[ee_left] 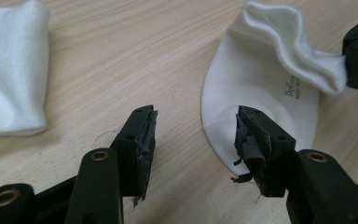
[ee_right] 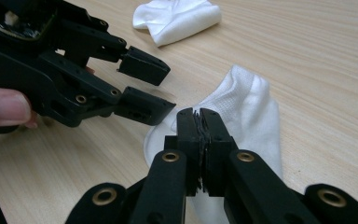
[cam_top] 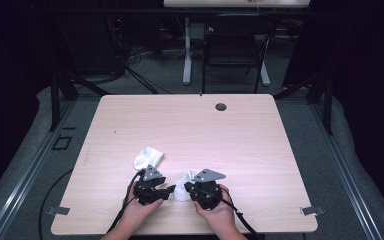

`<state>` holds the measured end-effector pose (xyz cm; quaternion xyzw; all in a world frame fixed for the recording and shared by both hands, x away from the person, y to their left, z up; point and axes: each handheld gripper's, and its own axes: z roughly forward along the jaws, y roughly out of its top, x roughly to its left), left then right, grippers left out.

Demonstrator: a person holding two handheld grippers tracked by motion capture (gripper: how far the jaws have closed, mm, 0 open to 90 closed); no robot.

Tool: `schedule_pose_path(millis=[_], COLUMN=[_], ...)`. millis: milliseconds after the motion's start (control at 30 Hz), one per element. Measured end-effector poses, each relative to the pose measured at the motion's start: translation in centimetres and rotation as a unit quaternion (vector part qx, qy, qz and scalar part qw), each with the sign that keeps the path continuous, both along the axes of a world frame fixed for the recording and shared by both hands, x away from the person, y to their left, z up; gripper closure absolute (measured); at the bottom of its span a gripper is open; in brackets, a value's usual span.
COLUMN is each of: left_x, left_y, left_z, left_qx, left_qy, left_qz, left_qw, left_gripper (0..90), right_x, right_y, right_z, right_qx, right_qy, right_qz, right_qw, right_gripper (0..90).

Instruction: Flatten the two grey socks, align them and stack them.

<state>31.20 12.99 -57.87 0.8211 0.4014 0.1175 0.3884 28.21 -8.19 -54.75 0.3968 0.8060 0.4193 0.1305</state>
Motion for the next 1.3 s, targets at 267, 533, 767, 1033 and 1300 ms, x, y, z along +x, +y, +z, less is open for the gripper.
schedule_pose_path(millis=[267, 533, 767, 1033, 1300], left_x=[-0.2, -0.3, -0.3, -0.3, -0.2], left_y=[-0.8, -0.5, 0.1, 0.9, 1.7], left_z=[-0.3, -0.3, -0.2, 0.0, 0.0], left_qx=[0.042, 0.05, 0.053, 0.06, 0.06], left_qy=[-0.024, -0.025, -0.023, -0.021, -0.02], left_qz=[-0.008, -0.009, 0.0, 0.004, 0.012], left_qw=[0.9988, 0.9984, 0.9983, 0.998, 0.9979], left_gripper=[47.0, 47.1, 51.0, 54.1, 57.3], right_x=[0.0, 0.2, 0.3, 0.3, 0.4], right_y=[-0.7, -1.8, -3.2, -4.2, -4.8], right_z=[0.4, 1.0, 1.5, 1.5, 1.3], right_qx=[0.009, 0.019, 0.022, 0.005, -0.007], right_qy=[-0.004, -0.006, -0.006, 0.0, 0.009], right_qz=[-0.011, -0.028, -0.05, -0.058, -0.06], right_qw=[0.9999, 0.9994, 0.9985, 0.9983, 0.9981], right_gripper=[88.3, 88.3, 88.3, 88.3, 88.3])
